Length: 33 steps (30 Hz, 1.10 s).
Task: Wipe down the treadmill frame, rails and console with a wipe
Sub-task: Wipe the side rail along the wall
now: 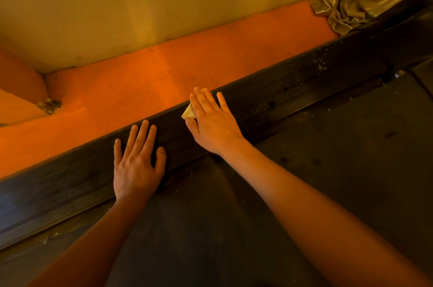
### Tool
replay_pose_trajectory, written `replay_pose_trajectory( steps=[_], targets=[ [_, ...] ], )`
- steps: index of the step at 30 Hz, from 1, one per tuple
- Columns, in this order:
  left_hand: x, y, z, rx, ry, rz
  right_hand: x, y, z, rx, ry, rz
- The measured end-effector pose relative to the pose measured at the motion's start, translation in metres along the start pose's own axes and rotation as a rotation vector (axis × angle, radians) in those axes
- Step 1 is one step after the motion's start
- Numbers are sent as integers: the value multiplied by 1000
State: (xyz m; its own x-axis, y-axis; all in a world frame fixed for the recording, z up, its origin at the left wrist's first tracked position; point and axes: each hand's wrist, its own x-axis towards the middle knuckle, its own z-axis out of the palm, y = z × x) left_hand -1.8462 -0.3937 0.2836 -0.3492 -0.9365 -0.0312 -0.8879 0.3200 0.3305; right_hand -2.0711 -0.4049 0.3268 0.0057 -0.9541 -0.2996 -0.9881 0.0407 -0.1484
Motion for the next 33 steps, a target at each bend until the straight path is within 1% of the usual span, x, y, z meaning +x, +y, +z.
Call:
replay_pose_trajectory(
  steps=[2,6,10,14,19,21,24,28,30,33],
  targets=[
    [0,-1,-1,1,4,-1,-2,2,0,1,-10,-5],
    [-1,1,-1,-4,4,-6,-59,6,11,48,-20,3],
    [0,2,0,-6,8,-9,-98,1,23,37,-78,41],
    [-2,-2,2,-7,9,-6,-70,2,19,24,-28,4],
    [1,-1,0,-16,8,4,-11,0,1,66,-15,53],
    [1,-1,-1,-10,3,5,-18,0,1,70,-24,54],
    [0,0,-1,-10,-8,-4,-62,0,7,114,-39,69],
    [0,-1,-1,-20,2,-5,-109,-4,14,135,-112,124],
    [0,-2,-1,-13,0,-4,-102,-3,16,125,-81,109],
    [-1,-2,-1,-18,-4,-4,-59,0,12,109,-31,69]
  ],
)
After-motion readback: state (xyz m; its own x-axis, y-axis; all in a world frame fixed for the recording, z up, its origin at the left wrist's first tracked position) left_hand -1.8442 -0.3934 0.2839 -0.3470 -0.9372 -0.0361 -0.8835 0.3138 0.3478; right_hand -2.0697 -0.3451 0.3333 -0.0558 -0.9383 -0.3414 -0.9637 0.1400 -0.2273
